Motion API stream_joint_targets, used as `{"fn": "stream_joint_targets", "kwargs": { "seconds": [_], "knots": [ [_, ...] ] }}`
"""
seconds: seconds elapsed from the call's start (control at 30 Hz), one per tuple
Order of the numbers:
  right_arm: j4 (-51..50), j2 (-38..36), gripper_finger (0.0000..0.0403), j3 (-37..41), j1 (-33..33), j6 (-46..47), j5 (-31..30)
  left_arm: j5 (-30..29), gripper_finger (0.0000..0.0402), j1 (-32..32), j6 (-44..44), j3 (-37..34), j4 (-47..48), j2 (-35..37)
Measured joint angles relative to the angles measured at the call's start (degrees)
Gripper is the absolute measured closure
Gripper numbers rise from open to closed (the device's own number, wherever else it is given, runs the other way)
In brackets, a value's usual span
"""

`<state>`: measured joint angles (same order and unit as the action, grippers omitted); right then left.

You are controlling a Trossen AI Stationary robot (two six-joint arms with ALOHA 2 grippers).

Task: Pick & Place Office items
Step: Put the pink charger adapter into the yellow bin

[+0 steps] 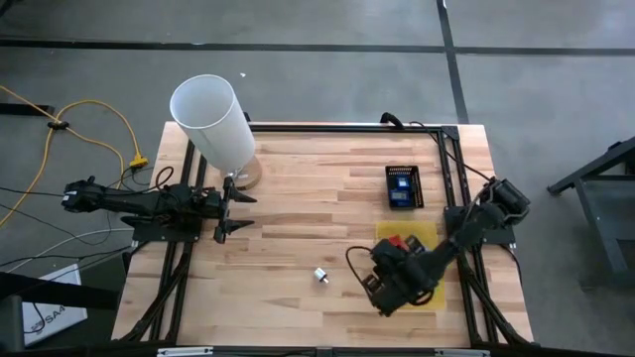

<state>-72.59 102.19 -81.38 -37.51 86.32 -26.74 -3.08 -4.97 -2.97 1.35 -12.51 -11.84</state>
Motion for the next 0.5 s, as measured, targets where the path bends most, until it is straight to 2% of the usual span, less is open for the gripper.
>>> {"fn": "stream_joint_targets", "kwargs": {
  "seconds": [0.33, 0.5],
  "knots": [
    [-6.29, 0.11, 0.0279, 0.65, -6.88, 14.52, 1.63, -0.01, 0.0109, 0.01, 0.01, 0.02, 0.0, 0.0],
    [-5.26, 0.11, 0.0276, 4.18, -10.1, 21.77, 2.53, -0.02, 0.0109, 0.0, -0.01, 0.01, 0.0, 0.0]
  ]
}}
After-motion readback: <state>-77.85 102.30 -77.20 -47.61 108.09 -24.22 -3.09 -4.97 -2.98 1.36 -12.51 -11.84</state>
